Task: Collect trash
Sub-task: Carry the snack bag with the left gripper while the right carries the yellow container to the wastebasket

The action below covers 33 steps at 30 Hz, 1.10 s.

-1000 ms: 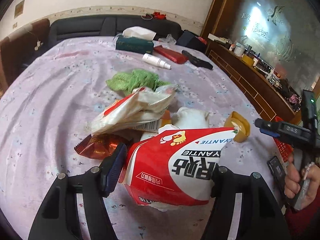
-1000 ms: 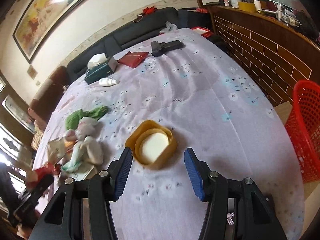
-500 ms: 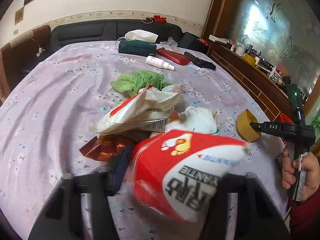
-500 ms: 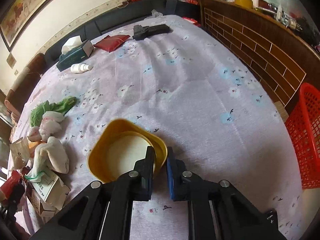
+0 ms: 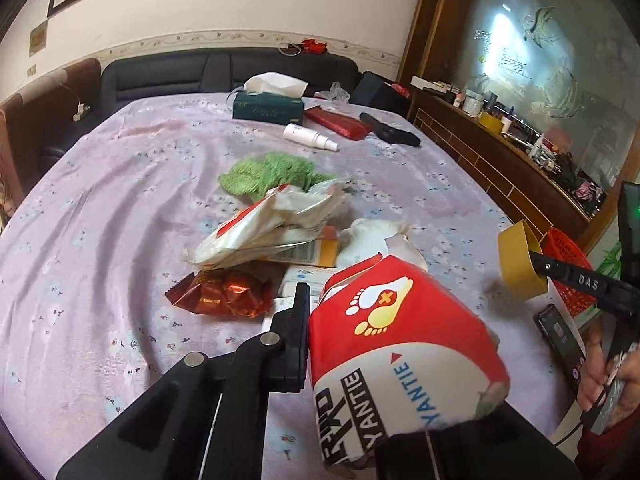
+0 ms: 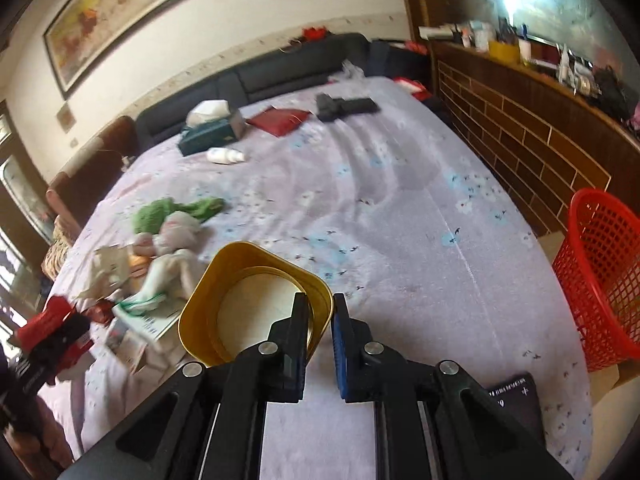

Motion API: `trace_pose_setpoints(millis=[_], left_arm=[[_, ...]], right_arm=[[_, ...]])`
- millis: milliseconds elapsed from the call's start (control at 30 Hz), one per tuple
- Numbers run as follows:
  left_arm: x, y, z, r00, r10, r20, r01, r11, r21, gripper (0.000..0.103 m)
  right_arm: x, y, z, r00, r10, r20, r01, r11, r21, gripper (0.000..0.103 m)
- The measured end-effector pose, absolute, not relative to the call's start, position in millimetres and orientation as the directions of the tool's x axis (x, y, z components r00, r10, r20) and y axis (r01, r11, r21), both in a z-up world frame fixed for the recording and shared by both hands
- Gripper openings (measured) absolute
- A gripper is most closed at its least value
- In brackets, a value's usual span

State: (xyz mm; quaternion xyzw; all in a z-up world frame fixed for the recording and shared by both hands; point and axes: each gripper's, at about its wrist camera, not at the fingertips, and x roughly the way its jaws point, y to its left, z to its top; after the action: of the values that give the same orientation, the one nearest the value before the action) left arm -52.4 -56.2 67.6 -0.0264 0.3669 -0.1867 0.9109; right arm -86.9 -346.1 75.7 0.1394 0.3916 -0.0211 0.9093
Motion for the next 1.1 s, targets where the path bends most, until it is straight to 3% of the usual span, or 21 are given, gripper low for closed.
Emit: trace_pose_setpoints(millis=[367, 1100], left_arm=[[-80.5, -106.8, 74.7, 0.641, -0.408, -0.65, 0.412, 0.897, -0.157, 0.007], [-84.0, -163.3, 59.4, 0.653, -0.354, -0.67, 0.432, 0.9, -0.055, 0.007]], right_arm=[[-127.3, -330.0, 74.6, 0.714, 0.079, -0.695, 0.09, 0.975, 0.202, 0.012], [-147.0, -347.4, 79.8, 0.745, 0.025, -0.666, 0.126, 0.976, 0.178, 0.012]])
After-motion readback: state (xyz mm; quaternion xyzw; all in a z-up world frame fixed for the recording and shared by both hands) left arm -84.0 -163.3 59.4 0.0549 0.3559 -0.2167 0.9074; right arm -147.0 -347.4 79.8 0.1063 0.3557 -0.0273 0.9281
